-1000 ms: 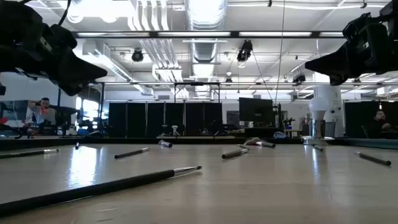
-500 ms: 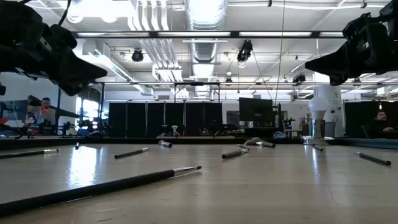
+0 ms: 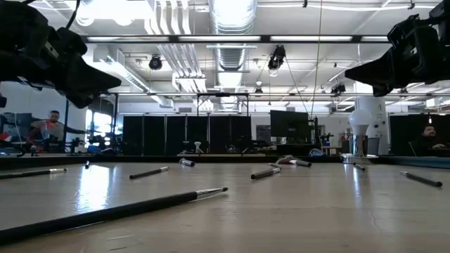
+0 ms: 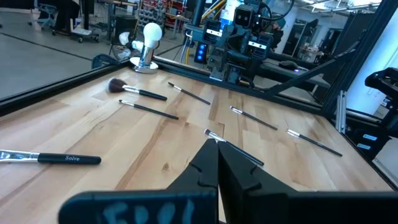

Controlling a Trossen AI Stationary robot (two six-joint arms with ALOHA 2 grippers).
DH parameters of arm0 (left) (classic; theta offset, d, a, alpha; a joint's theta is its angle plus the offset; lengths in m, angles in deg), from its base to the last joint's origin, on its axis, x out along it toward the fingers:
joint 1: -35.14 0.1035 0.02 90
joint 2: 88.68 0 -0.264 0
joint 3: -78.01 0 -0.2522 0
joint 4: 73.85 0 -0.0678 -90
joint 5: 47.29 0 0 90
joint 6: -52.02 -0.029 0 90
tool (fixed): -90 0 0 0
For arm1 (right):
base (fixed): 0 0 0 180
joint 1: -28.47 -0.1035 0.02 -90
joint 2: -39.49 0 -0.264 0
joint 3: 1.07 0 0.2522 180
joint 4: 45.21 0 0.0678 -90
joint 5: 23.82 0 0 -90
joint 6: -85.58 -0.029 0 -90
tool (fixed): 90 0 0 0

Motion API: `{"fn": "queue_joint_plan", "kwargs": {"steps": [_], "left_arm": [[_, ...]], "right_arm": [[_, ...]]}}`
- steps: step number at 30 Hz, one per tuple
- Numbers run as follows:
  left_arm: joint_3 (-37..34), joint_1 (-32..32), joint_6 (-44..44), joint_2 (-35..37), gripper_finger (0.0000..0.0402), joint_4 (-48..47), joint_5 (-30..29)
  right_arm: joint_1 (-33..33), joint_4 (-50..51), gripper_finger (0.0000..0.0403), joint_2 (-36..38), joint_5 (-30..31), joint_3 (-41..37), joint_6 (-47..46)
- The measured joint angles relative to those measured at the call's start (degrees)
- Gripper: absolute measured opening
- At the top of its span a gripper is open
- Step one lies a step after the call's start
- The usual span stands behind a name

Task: Pick & Place Makeup Brushes
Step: Put the highlighter brush into the holder

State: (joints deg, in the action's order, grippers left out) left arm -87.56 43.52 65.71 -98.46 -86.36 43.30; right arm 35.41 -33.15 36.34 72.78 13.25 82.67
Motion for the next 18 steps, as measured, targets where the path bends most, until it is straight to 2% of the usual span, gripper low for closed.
{"fn": "queue_joint_plan", "kwargs": {"steps": [3,8,13,15,18], "left_arm": [[0.0,0.0,0.0,0.0,0.0,0.0,-1.1],[0.1,0.0,-3.5,0.0,0.0,0.7,-9.2],[0.1,0.0,-3.1,0.0,0.0,1.0,-10.2],[0.0,0.0,-1.0,0.0,0.0,2.0,-10.2],[0.0,0.0,7.5,0.0,0.0,7.3,-10.2]], "right_arm": [[0.0,0.0,0.0008,0.0,0.0,0.0,0.0],[0.0,0.0,0.0008,0.0,0.0,0.0,0.0],[0.0,0.0,0.0008,0.0,0.0,0.0,0.0],[0.0,0.0,0.0008,0.0,0.0,0.0,0.0],[0.0,0.0,0.0008,0.0,0.0,0.0,0.0]]}}
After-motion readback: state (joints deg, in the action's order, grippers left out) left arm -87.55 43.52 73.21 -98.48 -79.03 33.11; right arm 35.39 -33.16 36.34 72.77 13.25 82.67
